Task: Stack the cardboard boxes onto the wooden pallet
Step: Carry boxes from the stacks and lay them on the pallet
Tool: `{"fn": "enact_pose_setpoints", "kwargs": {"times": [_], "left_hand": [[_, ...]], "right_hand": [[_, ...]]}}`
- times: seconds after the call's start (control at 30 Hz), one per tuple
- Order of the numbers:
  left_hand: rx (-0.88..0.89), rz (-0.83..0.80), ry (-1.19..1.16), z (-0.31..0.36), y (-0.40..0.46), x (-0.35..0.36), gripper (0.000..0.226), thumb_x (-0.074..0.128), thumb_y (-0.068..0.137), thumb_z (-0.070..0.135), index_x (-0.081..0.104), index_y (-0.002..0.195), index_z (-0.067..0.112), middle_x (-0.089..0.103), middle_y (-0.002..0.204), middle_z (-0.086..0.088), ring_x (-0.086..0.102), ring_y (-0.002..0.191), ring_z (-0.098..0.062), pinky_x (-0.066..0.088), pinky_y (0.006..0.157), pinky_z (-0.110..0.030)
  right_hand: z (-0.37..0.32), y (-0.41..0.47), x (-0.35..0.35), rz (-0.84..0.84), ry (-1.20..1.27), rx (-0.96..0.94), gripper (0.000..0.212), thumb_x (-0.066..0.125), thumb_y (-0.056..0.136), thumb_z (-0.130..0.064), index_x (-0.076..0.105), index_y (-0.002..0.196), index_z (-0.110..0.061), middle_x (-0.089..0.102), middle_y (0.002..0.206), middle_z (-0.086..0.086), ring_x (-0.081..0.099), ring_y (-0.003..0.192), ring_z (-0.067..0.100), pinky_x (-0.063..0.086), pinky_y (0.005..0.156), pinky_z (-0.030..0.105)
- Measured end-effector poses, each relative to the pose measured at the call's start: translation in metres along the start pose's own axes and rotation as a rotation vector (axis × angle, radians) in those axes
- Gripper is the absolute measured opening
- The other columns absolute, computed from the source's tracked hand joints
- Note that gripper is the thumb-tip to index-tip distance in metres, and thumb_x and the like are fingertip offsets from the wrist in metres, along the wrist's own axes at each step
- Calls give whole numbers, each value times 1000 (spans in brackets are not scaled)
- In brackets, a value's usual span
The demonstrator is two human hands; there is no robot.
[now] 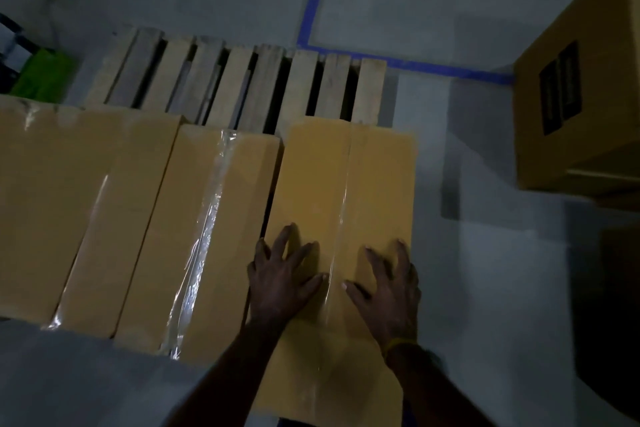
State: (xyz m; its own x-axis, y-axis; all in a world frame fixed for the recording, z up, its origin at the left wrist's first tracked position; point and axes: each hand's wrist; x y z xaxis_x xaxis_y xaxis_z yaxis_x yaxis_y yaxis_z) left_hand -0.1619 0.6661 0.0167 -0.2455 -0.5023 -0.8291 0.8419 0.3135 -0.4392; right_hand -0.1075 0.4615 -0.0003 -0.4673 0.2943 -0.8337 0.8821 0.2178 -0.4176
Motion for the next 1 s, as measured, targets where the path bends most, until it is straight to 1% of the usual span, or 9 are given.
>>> {"fn": "enact_pose_setpoints", "kwargs": {"times": [0.17,0.23,0.43,0.53,0.6,0.73,0.8,0.9,1.0], "left_hand": [[11,46,5,-41,28,41,69,50,76,78,50,137,46,14,162,11,19,143,-42,36,102,-62],[15,73,13,-53,35,49,69,48,76,78,52,136,44,18,161,8,21,142,-43,37,100,-63],[12,12,21,-67,49,66,74,46,75,80,46,140,45,12,163,8,16,144,-42,34,104,-64],[9,-27,70,-67,54,71,74,56,77,76,40,143,46,6,163,7,12,145,-41,31,108,-63],[-7,-59,99,-66,54,74,76,63,79,68,34,146,46,2,163,7,8,146,-40,29,111,-64],[-28,-74,114,-61,51,76,76,65,84,61,28,149,46,-2,164,8,6,148,-41,27,113,-64],[-43,-91,106,-57,50,75,76,64,87,57,25,151,45,-4,164,8,4,149,-42,24,114,-63],[-62,-88,175,-45,44,71,78,64,89,52,22,154,40,-1,166,1,4,150,-42,24,116,-62],[-105,-76,220,-18,34,68,80,62,90,53,18,156,37,-3,166,-4,-1,151,-40,24,118,-59]], "right_hand": [[2,25,61,-1,18,-2,84,55,79,-76,32,151,-41,-9,163,1,11,147,41,26,110,65],[1,30,76,-4,30,-2,82,58,79,-73,34,151,-40,-9,163,-2,10,147,42,25,111,65],[1,43,99,-9,38,22,81,62,81,-69,33,151,-41,-7,165,1,8,147,43,24,111,66],[2,49,103,-59,38,37,84,61,82,-67,25,154,-43,-15,164,-1,1,148,43,23,110,68],[2,52,106,-100,29,42,88,60,84,-66,13,155,-45,-25,162,-2,-5,148,44,23,111,69],[4,55,104,-169,-33,9,94,54,86,-69,-10,153,-49,-38,157,-2,-8,146,49,27,110,66],[9,54,99,-224,-68,-24,97,56,87,-67,-14,152,-49,-42,155,0,-7,146,50,28,110,66],[14,52,83,-261,-81,-77,95,58,89,-62,-7,155,-44,-38,157,2,-8,147,49,17,113,69],[21,43,61,-221,-123,-143,87,51,93,-62,-3,157,-39,-32,161,4,-16,149,43,4,115,69]]}}
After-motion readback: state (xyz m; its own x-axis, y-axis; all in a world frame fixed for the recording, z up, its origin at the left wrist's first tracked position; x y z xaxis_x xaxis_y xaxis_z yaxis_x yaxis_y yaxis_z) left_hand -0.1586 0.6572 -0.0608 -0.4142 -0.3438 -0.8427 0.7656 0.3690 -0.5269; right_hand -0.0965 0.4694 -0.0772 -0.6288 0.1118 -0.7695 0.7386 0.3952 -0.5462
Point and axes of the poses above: each hand's wrist, its own y-axis towards the middle knuckle, its own x-axis out of the palm, z = x × y
